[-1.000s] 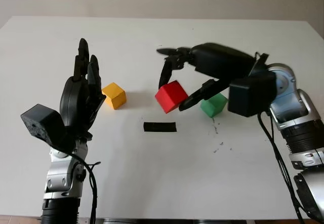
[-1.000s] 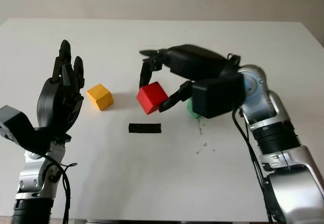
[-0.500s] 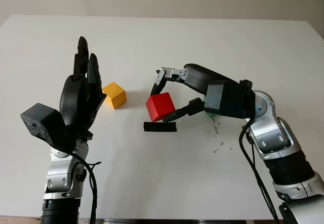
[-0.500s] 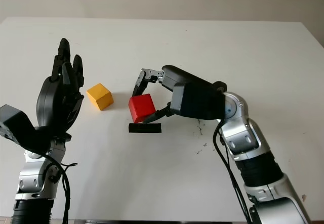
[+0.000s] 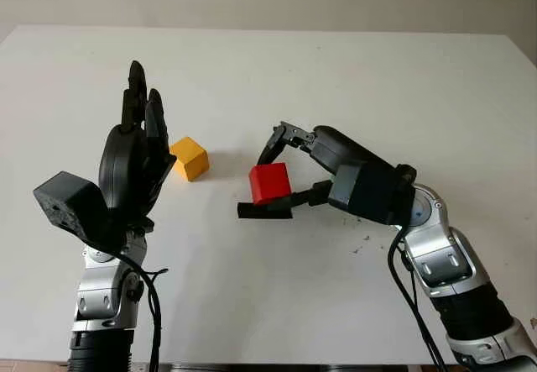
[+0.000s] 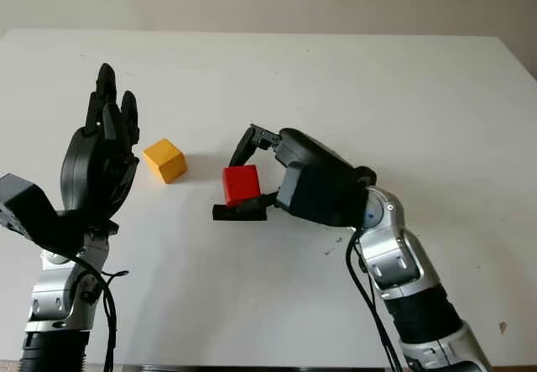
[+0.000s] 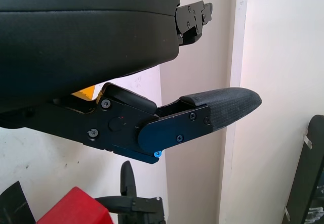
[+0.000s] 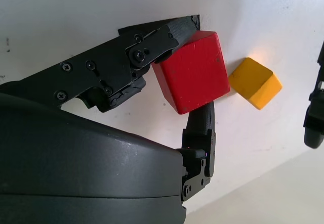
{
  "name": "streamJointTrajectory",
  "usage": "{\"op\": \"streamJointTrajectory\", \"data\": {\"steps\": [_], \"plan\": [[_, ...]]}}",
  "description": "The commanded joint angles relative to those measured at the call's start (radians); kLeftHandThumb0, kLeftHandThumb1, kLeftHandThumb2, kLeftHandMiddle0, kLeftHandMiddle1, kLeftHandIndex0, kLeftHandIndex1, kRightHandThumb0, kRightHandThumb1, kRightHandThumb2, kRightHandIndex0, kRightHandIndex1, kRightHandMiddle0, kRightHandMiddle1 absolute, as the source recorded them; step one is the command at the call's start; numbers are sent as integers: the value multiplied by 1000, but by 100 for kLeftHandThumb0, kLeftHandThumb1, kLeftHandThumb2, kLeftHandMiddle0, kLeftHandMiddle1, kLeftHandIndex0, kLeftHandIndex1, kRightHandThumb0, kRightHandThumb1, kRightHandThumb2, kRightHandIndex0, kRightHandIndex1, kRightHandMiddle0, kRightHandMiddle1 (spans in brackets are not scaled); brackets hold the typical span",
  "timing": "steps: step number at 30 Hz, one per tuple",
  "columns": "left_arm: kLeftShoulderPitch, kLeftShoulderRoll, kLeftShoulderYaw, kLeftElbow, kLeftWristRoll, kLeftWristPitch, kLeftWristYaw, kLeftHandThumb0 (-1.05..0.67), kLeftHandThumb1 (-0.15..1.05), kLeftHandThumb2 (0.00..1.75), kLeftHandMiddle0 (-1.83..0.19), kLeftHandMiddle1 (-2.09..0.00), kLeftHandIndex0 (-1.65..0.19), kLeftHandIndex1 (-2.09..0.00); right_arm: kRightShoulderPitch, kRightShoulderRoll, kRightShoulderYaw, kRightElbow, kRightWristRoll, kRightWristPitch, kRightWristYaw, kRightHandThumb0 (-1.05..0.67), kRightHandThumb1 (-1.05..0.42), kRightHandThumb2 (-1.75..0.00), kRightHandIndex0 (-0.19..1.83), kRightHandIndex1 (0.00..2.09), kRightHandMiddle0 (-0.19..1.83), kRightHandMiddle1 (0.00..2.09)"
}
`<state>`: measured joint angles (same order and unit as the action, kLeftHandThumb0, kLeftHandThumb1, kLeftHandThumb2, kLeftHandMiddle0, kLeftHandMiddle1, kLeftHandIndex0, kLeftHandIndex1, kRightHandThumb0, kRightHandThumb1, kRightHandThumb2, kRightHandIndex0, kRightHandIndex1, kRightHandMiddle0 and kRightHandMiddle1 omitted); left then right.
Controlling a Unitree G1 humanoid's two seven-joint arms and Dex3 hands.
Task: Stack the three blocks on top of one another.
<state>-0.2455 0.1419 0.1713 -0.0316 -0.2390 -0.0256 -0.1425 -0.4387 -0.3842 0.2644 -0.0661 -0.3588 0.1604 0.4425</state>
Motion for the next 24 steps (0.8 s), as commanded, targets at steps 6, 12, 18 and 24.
{"op": "streamJointTrajectory", "data": {"steps": [6,12,18,24], "plan": [[-2,-2,-1,-24,1,5,3,-75,105,71,19,0,19,0,-11,-17,17,22,-26,-30,7,-44,-99,-5,15,5,24,173],[-1,-2,0,-27,0,10,5,-75,105,71,19,0,19,0,-20,-12,18,46,-23,-51,16,-44,-98,-5,17,6,27,174],[-4,-2,2,-23,-10,7,-7,-74,105,71,19,0,19,0,-38,-13,34,73,-47,-72,19,-43,-99,-5,17,6,26,174],[-2,0,0,-27,-2,9,1,-75,105,70,19,0,19,0,-56,-9,44,105,-67,-82,11,-45,-99,-5,18,6,25,172]]}}
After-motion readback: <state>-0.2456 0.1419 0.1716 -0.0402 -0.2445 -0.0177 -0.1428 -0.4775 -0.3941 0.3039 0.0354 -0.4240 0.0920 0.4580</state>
